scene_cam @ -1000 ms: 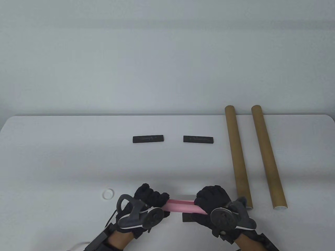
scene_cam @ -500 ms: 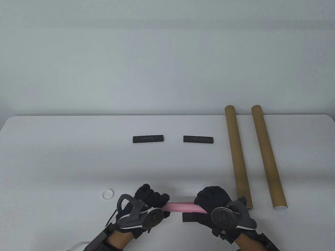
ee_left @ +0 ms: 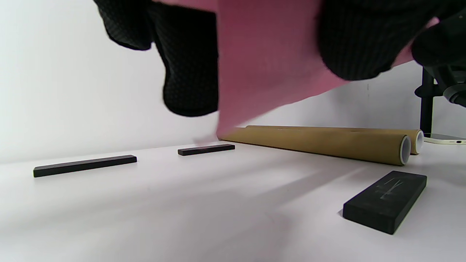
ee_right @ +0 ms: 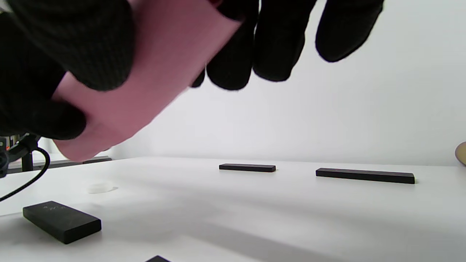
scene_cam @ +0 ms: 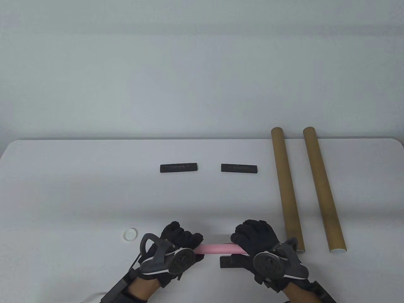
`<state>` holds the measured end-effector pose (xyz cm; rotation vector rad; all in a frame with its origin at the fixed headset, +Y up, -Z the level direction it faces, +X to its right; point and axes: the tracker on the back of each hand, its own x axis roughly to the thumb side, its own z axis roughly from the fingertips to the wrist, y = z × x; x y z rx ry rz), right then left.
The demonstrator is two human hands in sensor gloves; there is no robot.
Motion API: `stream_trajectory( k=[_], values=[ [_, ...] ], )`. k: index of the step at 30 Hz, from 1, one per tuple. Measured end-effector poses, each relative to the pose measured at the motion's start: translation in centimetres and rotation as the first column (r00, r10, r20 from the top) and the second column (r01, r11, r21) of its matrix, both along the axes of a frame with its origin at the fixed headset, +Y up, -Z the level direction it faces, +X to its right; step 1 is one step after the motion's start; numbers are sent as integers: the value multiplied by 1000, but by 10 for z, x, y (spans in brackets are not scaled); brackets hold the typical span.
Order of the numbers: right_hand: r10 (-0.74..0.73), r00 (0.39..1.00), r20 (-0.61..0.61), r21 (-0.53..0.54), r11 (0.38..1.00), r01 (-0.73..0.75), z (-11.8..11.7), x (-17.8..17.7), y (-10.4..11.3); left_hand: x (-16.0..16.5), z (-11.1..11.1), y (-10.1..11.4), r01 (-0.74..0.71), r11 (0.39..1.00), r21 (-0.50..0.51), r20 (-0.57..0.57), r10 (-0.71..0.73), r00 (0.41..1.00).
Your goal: Roll up papers and store in mailing tubes
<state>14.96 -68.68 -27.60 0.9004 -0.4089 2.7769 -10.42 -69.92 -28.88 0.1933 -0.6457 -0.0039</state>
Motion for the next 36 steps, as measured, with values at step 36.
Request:
stream_trajectory(
  k=[36],
  values=[
    [-45,998,-40,-83,996,41,-1,4,0,10,8,5,49,996,79,31,-52,998]
  ],
)
